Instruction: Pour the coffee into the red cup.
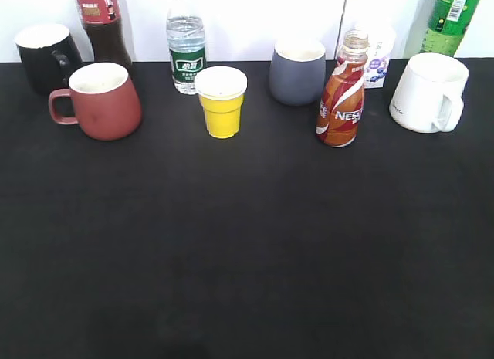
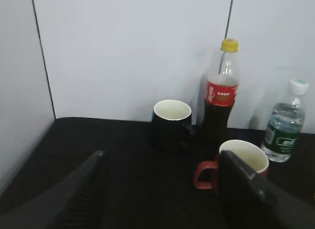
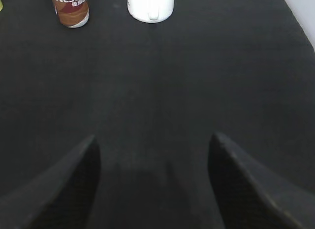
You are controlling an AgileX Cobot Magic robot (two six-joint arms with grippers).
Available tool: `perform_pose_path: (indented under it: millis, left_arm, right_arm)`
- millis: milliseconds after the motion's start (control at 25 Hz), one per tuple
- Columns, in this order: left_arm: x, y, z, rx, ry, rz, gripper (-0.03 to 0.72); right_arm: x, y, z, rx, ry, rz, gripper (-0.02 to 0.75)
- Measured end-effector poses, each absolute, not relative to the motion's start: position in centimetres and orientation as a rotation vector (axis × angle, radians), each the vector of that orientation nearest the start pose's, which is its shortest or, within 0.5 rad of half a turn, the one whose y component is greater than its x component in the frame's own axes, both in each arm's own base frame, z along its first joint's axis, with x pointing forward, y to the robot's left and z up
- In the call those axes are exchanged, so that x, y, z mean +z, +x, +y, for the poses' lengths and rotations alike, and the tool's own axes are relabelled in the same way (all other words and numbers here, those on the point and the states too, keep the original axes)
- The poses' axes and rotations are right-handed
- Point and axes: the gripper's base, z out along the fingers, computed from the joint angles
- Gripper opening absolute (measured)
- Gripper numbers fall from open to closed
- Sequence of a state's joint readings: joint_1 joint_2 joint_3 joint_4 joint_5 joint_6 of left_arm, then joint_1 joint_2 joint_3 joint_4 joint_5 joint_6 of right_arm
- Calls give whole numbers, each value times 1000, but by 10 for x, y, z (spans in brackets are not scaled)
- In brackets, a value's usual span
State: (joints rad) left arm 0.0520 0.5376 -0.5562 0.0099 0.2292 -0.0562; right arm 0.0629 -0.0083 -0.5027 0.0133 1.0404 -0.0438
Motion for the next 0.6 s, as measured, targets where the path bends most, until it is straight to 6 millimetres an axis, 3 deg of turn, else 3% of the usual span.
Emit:
perform_pose_path:
  millis: [120, 200, 400, 600]
  left_arm:
    - [326, 161, 8, 4, -84, 1709, 502]
    - [305, 186, 8, 0, -74, 1736, 484]
    - [232, 199, -14, -83, 25, 1792, 457]
    - [201, 223, -22, -100, 72, 1823, 444]
  right_arm:
    - [280, -6, 1, 28, -108, 2010, 537]
    - [280, -6, 1, 28, -108, 2010, 538]
    - [280, -6, 1, 28, -108, 2010, 537]
    - [280, -6, 1, 28, -108, 2010, 537]
